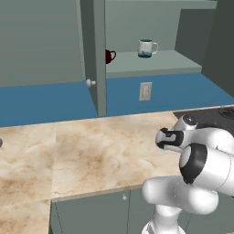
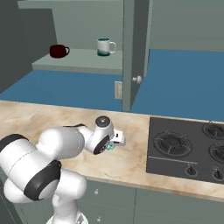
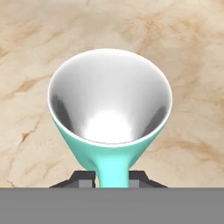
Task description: Pick the mug on the counter and place it in the cabinet with the handle facing the right, like the mugs already inside.
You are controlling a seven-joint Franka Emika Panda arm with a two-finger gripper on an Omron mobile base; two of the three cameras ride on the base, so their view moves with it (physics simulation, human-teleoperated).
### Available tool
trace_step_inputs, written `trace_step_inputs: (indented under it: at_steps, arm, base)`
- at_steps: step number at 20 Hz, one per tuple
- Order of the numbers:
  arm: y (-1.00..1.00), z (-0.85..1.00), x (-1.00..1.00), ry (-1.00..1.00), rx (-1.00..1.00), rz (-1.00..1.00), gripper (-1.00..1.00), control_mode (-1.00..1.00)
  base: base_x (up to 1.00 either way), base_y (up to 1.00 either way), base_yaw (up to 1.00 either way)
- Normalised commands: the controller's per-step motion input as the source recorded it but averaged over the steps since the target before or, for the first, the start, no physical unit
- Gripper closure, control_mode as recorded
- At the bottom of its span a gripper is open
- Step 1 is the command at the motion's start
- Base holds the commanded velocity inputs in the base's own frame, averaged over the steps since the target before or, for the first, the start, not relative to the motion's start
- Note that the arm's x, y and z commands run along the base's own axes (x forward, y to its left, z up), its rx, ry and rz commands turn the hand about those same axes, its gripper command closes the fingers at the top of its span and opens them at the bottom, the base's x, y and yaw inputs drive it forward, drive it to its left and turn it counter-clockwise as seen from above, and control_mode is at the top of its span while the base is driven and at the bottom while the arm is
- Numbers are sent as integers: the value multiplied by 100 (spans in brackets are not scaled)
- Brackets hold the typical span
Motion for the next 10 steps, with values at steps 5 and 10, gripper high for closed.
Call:
trace_step_inputs:
  at_steps: [5,10]
  arm:
    - [26,3,-10,-6,0,0,100,-100]
    - [45,31,-10,-13,-2,0,100,-100]
  base:
    - [0,0,0]
    - [0,0,0]
